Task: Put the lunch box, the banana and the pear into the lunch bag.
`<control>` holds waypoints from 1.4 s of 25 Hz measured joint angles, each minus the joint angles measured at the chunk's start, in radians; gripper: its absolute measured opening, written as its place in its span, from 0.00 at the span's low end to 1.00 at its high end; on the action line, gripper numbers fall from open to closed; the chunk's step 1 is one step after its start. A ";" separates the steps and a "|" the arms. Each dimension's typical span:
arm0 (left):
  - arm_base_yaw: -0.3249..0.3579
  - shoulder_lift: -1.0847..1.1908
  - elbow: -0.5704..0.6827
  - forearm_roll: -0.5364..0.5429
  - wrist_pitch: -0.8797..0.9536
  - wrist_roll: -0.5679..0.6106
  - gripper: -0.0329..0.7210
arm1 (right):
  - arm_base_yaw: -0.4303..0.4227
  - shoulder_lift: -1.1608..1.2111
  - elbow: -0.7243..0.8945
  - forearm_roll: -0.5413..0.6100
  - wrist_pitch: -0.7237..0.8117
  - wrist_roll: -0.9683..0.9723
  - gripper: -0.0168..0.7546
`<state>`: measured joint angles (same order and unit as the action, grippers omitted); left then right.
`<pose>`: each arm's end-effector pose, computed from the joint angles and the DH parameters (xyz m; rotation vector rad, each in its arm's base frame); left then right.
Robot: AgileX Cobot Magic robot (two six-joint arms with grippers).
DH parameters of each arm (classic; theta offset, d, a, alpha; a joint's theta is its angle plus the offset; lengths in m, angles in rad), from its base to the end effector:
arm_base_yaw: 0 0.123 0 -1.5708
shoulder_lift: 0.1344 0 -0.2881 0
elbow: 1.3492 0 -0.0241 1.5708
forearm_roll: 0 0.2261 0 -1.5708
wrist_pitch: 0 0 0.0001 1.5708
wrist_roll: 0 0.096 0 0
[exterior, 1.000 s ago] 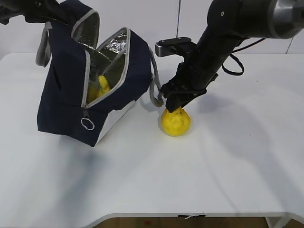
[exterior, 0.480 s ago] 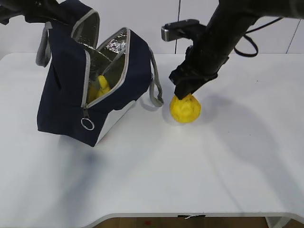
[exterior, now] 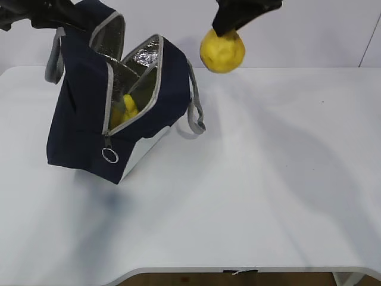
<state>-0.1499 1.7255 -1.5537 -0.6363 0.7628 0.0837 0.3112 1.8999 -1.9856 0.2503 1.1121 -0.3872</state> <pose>0.3639 -0.0949 0.3450 -0.0801 2.3528 -0.7680 0.3776 0.1439 0.3684 -0.8071 2.3538 0.2948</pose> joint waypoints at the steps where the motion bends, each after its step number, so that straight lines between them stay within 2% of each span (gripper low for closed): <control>1: 0.000 0.000 0.000 -0.003 0.000 0.000 0.04 | 0.000 0.000 -0.023 0.030 0.000 0.000 0.39; 9: 0.000 0.000 0.000 -0.029 -0.002 0.000 0.04 | 0.020 0.003 -0.097 0.268 -0.033 -0.101 0.39; 14: 0.000 0.000 0.000 -0.041 -0.002 0.000 0.04 | 0.072 0.058 -0.098 0.333 -0.120 -0.195 0.39; 21: 0.000 0.000 0.000 -0.045 -0.002 0.000 0.04 | 0.117 0.194 -0.098 0.351 -0.271 -0.267 0.40; 24: 0.000 0.000 0.000 -0.047 -0.002 0.000 0.04 | 0.117 0.238 -0.098 0.351 -0.281 -0.271 0.52; 27: 0.000 0.000 0.000 -0.053 -0.002 0.002 0.04 | 0.117 0.241 -0.105 0.351 -0.292 -0.273 0.70; 29: 0.000 0.000 0.000 -0.054 -0.002 0.004 0.04 | 0.117 0.241 -0.131 0.346 -0.290 -0.273 0.75; 32: 0.000 0.000 0.000 -0.055 -0.002 0.006 0.04 | 0.117 0.241 -0.197 0.284 -0.258 -0.208 0.76; 35: 0.000 0.000 0.000 -0.055 -0.002 0.008 0.04 | 0.115 0.241 -0.255 0.143 -0.193 -0.070 0.76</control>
<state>-0.1499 1.7255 -1.5537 -0.6917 0.7611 0.0918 0.4258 2.1413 -2.2408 0.3928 0.9189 -0.4571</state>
